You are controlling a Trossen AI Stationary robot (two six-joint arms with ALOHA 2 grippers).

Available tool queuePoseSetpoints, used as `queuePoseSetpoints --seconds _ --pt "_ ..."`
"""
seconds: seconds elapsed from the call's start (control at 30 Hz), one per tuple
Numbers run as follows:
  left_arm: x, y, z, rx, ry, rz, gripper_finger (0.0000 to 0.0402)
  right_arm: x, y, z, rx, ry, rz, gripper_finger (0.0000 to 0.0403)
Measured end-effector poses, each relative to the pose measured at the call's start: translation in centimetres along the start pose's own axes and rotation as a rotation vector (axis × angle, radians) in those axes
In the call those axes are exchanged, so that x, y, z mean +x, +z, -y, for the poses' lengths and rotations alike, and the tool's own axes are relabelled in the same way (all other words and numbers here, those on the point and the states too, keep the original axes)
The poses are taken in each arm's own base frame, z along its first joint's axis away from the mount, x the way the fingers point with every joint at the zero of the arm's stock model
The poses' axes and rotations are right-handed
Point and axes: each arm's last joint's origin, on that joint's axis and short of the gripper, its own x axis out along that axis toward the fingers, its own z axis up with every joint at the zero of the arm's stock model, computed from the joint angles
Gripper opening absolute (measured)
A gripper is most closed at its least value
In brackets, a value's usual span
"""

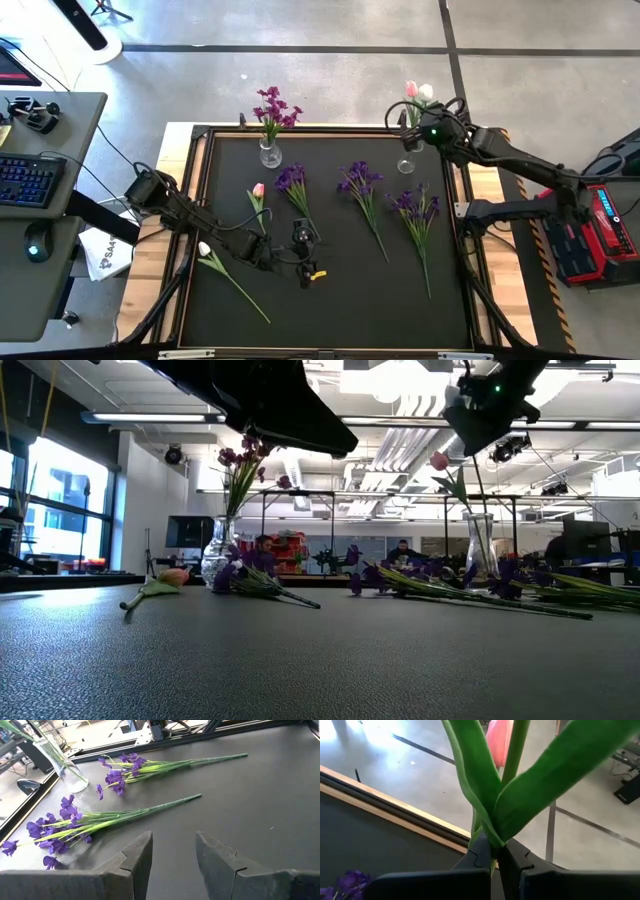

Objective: Sort flowers into vase by color
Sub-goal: Put the right white flowers into the right transparent vase, then put the left violet flowers into the left transparent vase

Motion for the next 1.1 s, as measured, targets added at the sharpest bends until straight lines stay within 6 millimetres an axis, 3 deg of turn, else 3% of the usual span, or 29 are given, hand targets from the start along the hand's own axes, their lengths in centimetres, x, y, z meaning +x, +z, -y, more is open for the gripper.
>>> queuePoseSetpoints --seconds 0.27,0.5,0.8,0.97,1.1 --pt "-0.2 0.0 0.3 0.006 -0.007 -0.001 0.0135 1.7 -1.5 -0.1 -0.006 0.010 -0.034 0.0012" --pt "-0.2 0.0 0.2 0.006 -0.007 -0.001 0.0135 1.3 -1.3 0.3 -0.001 0.013 -0.003 0.0098" --pt "-0.2 -0.1 0.2 0.006 -0.007 -0.001 0.0135 -0.9 -1.2 1.9 0.053 0.075 0.059 0.0190" --pt "-0.2 -0.1 0.2 0.006 -0.007 -0.002 0.0135 -3.0 -2.0 2.7 0.114 0.151 0.062 0.0195" --pt "-0.2 -0.1 0.2 0.008 -0.005 -0.003 0.0135 -4.7 -3.3 2.1 0.095 0.238 0.014 0.0184"
